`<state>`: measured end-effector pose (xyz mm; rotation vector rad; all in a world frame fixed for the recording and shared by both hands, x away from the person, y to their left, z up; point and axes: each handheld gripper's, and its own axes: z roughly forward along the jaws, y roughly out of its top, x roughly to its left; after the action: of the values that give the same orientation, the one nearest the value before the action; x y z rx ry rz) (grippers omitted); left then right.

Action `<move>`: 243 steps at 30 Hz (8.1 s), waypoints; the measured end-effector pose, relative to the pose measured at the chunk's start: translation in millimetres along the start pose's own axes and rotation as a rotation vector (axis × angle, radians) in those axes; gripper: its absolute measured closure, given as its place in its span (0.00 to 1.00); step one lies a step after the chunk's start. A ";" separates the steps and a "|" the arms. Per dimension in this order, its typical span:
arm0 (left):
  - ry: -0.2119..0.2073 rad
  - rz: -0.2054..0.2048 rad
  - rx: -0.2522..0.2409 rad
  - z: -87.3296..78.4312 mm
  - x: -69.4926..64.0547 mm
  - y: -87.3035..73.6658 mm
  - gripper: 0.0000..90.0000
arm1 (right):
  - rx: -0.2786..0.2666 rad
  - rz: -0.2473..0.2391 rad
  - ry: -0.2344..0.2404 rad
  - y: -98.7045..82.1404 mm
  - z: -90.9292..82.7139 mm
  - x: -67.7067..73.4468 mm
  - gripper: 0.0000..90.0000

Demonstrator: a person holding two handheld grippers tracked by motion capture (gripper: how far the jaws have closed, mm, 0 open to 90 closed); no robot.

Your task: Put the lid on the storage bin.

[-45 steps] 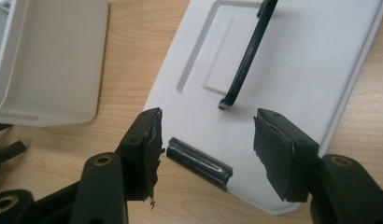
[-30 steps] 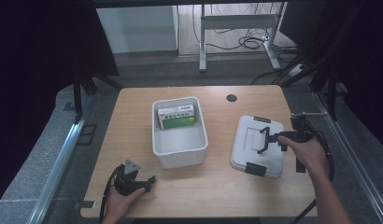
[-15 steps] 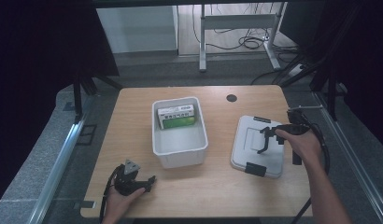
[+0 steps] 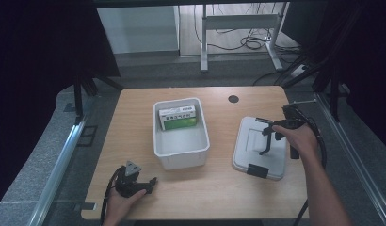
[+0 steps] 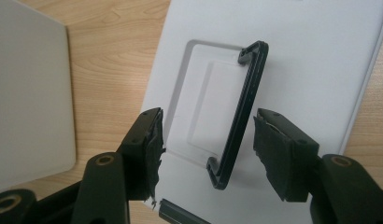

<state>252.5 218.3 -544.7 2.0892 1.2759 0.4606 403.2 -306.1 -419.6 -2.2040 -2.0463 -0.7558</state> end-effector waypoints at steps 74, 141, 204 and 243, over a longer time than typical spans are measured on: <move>-0.011 0.012 0.000 0.4 1.4 0.4 0.11 | 0.189 0.199 -0.037 19.2 39.7 1.4 0.95; -0.011 0.010 0.000 0.4 1.3 0.5 0.11 | 0.057 -0.001 0.168 12.5 -61.5 71.3 0.95; -0.011 0.017 0.000 0.4 1.8 0.5 0.11 | 0.080 -0.147 0.282 23.5 -61.9 184.9 0.95; -0.012 0.017 0.000 0.4 1.8 0.5 0.11 | 0.143 -0.152 0.260 26.0 -24.9 230.3 0.95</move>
<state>253.9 219.6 -544.7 2.1014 1.2528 0.4550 422.3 -104.4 -304.2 -1.7872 -2.0806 -0.8307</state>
